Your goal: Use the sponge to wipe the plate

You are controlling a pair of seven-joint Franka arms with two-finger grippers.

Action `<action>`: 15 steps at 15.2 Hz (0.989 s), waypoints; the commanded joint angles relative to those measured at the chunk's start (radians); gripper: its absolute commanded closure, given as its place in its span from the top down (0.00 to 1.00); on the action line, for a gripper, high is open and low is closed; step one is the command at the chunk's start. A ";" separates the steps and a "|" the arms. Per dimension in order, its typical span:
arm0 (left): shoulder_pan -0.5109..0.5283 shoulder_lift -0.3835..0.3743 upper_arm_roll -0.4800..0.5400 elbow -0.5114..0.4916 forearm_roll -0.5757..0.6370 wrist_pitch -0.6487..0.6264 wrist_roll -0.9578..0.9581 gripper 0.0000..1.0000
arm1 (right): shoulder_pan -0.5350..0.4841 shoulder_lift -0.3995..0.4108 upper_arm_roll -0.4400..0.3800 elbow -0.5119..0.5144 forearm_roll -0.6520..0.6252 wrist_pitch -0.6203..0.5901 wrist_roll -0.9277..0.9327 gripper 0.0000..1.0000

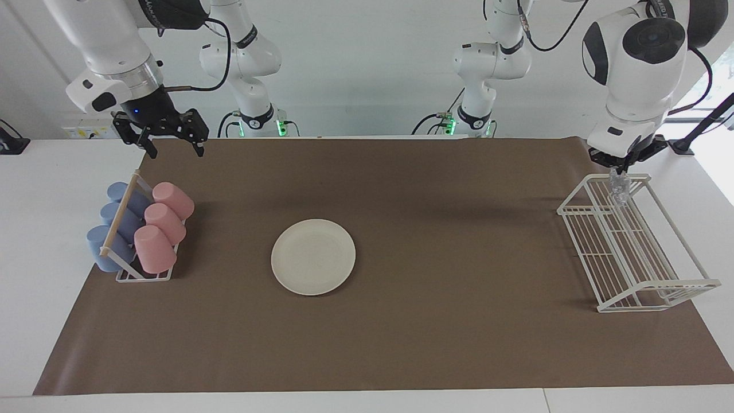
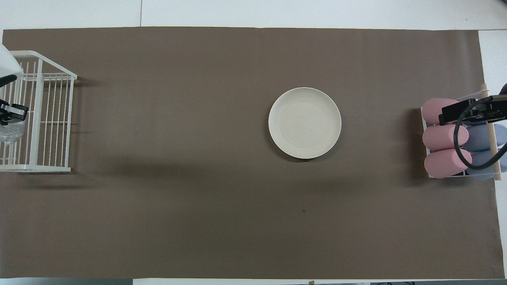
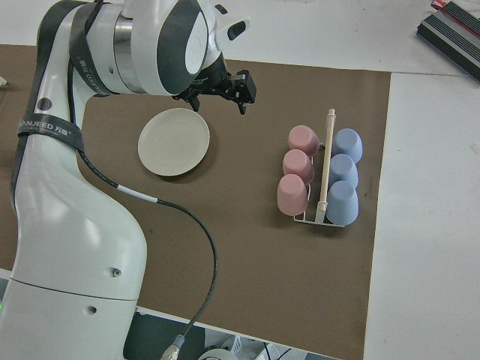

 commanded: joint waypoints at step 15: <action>-0.011 0.018 0.003 -0.368 0.414 0.336 -0.605 0.00 | -0.013 0.005 0.011 0.012 -0.007 -0.007 0.016 1.00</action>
